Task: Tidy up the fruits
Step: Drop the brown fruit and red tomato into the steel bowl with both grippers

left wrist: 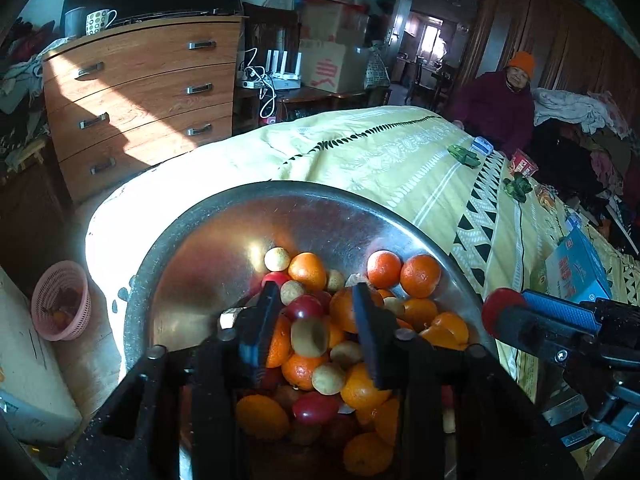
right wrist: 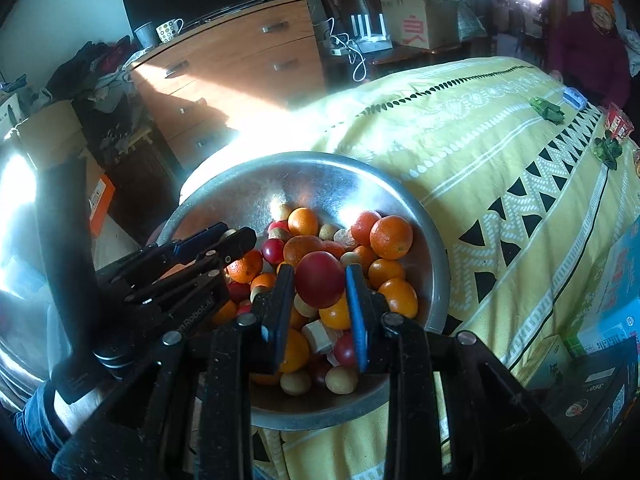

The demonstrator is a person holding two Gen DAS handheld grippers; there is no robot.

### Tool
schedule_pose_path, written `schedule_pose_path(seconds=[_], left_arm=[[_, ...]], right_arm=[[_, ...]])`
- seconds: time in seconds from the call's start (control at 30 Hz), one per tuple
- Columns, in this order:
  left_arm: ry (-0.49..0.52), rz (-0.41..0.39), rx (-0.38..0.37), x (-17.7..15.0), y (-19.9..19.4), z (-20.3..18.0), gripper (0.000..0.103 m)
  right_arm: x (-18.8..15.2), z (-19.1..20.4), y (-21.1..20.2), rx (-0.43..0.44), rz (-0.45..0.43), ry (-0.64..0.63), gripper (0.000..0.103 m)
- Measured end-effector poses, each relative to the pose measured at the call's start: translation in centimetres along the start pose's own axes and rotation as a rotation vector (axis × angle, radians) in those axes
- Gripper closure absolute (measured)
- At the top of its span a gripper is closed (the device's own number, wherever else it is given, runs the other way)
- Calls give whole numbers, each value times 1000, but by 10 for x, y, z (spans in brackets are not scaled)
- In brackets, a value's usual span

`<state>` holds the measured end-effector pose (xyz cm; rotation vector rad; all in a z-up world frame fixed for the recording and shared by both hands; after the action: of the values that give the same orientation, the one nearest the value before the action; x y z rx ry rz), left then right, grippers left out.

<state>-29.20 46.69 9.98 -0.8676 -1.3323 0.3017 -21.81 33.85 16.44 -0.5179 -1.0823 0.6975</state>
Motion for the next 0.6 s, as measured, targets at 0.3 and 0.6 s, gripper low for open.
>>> schedule_pose_path(seconds=[0.3, 0.6], left_arm=[[-29, -46, 49, 7, -11, 9, 19], [-37, -94, 50, 14, -41, 7, 17]], right_arm=[[5, 6, -11, -35, -29, -33, 48], [11, 15, -55, -133, -125, -95, 23]])
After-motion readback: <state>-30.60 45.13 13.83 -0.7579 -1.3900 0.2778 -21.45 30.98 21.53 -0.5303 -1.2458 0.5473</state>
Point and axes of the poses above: each gripper's, at about its wrist camera, not at the fingertips, and y roughly the way its jaws point, z to its left, x to its top, the point moved 8 cm from there along y, roughly the way its jaws point, and after that the axes turned 14 degrees about x, right-handed, at the moved point
